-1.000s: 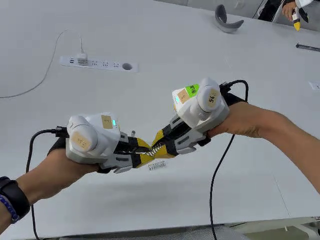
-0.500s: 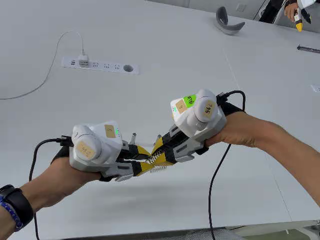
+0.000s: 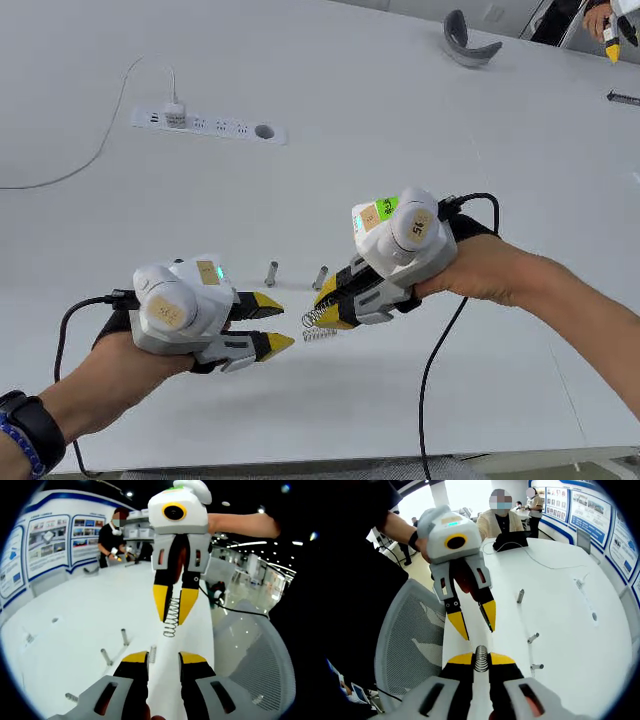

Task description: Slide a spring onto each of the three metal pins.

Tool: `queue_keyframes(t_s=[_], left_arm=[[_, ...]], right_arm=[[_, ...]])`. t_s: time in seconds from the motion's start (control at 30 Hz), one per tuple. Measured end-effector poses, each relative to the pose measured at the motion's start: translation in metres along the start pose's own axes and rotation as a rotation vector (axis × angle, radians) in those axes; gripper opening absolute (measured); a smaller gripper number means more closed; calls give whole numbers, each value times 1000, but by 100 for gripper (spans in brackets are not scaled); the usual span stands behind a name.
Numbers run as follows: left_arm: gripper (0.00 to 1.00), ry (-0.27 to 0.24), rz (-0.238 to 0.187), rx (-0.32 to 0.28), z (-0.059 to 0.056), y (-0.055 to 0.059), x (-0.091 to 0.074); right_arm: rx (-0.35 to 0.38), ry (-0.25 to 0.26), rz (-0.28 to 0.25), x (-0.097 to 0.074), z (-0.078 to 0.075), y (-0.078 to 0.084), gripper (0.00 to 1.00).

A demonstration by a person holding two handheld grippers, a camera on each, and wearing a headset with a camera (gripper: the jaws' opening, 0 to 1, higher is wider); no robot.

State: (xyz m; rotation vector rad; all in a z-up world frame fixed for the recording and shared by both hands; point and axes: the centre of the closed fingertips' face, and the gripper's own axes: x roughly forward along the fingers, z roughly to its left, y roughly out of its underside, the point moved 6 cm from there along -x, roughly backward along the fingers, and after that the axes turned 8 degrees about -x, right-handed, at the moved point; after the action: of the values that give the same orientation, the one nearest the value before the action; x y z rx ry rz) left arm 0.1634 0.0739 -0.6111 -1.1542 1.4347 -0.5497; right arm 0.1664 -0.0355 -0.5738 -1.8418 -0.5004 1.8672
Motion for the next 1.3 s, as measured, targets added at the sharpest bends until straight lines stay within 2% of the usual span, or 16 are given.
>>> queue_keyframes(t_s=[0.37, 0.63, 0.87, 1.3], left_arm=[[29, -77, 0, -46, 14, 9, -6], [36, -127, 0, -82, 25, 16, -8], [40, -169, 2, -113, 33, 24, -12], [49, -255, 1, -182, 51, 40, -24]], right_arm=[[51, 62, 30, 4, -18, 15, 12], [72, 93, 47, 10, -32, 21, 12], [69, 92, 63, 17, -43, 25, 12], [70, 113, 75, 29, -72, 22, 12]])
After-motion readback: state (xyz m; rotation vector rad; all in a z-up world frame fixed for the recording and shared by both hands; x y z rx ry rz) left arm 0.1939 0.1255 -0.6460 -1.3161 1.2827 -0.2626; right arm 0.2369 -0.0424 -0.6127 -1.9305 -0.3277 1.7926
